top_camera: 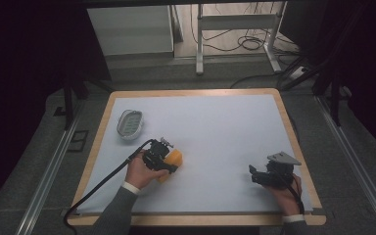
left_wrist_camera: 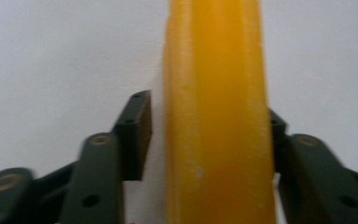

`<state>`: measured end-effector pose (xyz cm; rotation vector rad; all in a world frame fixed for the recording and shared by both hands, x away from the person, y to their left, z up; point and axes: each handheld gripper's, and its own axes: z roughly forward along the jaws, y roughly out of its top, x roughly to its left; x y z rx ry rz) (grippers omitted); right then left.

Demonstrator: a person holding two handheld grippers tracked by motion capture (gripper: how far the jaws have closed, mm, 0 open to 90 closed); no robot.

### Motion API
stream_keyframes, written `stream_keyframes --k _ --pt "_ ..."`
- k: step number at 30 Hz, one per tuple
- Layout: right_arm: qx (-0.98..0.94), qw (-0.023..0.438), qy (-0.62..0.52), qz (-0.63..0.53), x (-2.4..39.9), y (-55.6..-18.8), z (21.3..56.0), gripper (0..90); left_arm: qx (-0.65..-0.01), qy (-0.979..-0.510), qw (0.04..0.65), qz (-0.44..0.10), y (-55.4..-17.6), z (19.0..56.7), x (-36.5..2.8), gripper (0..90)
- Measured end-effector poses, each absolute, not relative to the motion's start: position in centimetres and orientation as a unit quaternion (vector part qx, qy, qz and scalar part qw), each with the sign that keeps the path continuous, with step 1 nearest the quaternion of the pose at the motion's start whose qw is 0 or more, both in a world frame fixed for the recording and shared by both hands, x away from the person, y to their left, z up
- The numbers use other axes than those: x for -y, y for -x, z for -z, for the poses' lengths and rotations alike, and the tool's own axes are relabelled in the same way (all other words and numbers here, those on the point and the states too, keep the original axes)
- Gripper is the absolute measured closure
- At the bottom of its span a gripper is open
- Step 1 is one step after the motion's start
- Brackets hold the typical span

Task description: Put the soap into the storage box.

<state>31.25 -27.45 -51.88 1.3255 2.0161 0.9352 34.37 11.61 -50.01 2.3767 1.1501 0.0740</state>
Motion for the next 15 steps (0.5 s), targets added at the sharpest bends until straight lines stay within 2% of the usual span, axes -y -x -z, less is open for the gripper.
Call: stream_keyframes --k 6,15 --pt "-0.749 0.274 -0.494 -0.346 27.49 -31.27 51.90 6.6 -0.422 -0.872 0.245 -0.041 -34.24 49.72 -11.78 60.8" --pt "-0.749 0.274 -0.494 -0.347 27.49 -31.24 51.85 6.6 -0.420 -0.872 0.248 -0.036 -34.30 49.69 -11.96 61.1"
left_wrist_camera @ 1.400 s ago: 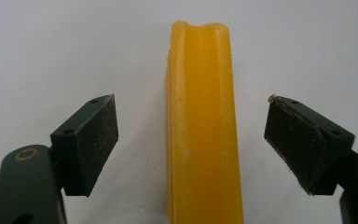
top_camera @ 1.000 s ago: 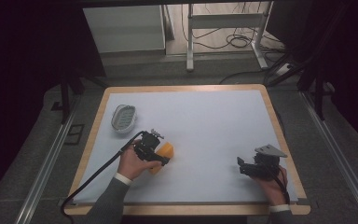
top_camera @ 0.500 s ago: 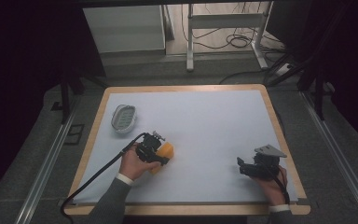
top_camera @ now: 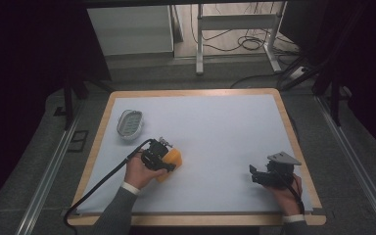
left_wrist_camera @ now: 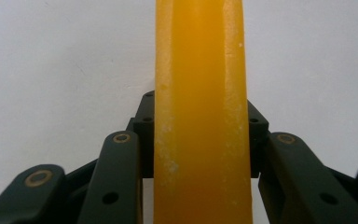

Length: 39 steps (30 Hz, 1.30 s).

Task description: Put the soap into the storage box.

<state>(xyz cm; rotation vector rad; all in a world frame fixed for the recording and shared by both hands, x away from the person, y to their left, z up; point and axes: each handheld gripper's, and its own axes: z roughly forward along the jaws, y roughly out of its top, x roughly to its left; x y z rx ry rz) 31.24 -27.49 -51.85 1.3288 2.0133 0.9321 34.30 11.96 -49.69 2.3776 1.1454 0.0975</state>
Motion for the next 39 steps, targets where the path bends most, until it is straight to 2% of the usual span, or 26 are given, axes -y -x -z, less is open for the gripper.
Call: stream_keyframes --k 39 --pt "-0.750 0.277 -0.486 -0.352 27.6 -31.1 51.7 6.6 -0.446 -0.851 0.277 -0.020 -35.5 47.5 -16.8 61.2"
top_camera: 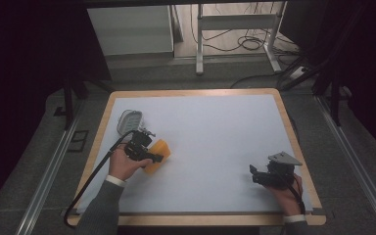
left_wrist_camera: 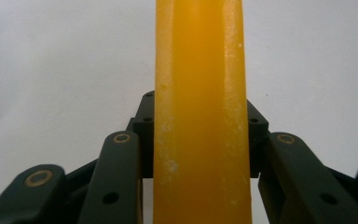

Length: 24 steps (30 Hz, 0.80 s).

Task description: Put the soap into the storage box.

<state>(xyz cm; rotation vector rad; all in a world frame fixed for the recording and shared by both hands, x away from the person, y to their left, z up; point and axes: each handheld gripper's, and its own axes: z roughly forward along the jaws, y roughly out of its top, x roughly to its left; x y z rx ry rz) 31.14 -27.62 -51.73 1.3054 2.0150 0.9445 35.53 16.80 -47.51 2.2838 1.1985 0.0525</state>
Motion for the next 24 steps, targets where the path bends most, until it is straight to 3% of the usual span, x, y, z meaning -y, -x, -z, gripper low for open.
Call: stream_keyframes --k 24 --pt "-0.750 0.278 -0.486 -0.352 27.5 -31.1 51.7 6.6 -0.472 -0.834 0.285 -0.032 -36.4 46.2 -19.9 61.2"
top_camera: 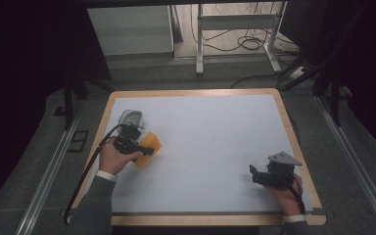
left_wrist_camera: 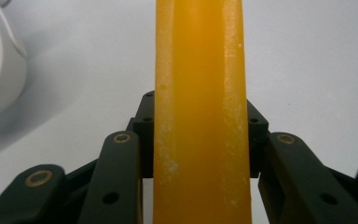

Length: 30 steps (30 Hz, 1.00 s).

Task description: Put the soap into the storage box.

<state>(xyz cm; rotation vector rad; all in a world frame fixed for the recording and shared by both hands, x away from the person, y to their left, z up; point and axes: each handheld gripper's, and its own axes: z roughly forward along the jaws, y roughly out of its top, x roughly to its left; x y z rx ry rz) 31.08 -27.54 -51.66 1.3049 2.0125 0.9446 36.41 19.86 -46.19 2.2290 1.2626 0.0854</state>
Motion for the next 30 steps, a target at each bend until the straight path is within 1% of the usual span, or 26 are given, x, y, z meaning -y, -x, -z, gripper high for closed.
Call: stream_keyframes --k 30 --pt "-0.750 0.281 -0.486 -0.349 27.5 -31.1 51.7 6.6 -0.497 -0.814 0.297 -0.047 -37.6 45.0 -22.2 61.2"
